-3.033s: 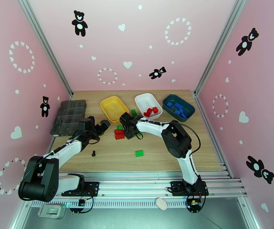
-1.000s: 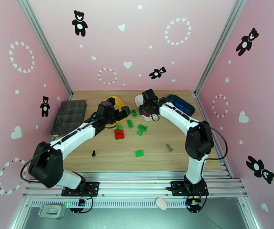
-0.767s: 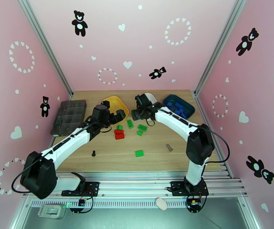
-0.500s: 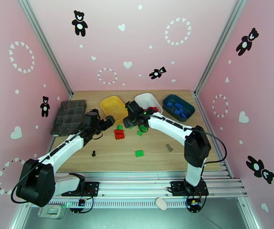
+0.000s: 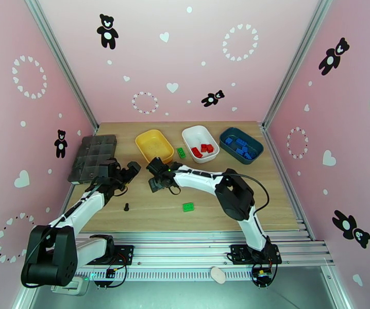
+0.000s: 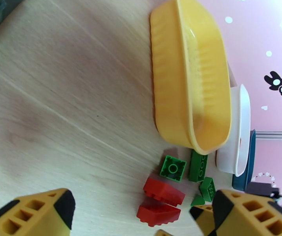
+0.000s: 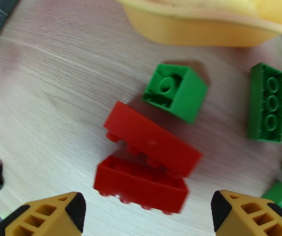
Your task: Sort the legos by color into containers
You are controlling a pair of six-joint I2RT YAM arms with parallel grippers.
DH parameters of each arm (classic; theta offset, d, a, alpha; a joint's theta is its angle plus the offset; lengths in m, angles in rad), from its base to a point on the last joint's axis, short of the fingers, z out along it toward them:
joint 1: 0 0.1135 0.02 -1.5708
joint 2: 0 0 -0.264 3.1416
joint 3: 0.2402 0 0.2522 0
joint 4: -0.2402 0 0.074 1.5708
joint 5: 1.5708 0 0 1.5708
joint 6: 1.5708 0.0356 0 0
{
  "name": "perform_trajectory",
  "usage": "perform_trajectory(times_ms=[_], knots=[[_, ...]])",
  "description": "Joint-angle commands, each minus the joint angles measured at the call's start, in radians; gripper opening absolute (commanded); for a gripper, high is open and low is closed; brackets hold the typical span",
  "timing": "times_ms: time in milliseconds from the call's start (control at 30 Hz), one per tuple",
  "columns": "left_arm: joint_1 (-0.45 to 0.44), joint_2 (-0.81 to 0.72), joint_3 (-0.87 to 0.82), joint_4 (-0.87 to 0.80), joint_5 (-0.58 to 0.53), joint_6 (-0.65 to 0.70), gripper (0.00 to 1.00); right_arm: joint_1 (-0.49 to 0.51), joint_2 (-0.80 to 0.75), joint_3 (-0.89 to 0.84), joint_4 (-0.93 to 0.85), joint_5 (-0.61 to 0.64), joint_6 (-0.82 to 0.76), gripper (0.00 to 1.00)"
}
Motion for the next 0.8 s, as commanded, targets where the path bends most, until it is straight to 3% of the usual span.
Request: perform_trajectory(times_ms=[0,300,767], knots=[[0.009,-0.021,-0.010,0.029,0.032,-0.005,0.98,0.008,0.038,0.045,0.009,0.052,0.070,0.90],[0.008,0.000,-0.012,0.047,0.039,-0.002,0.98,0.012,0.106,0.101,-0.017,0.084,0.115,0.88],[0.009,0.010,-0.015,0.067,0.051,-0.007,0.98,0.018,0.054,0.027,-0.005,0.105,0.142,0.59]])
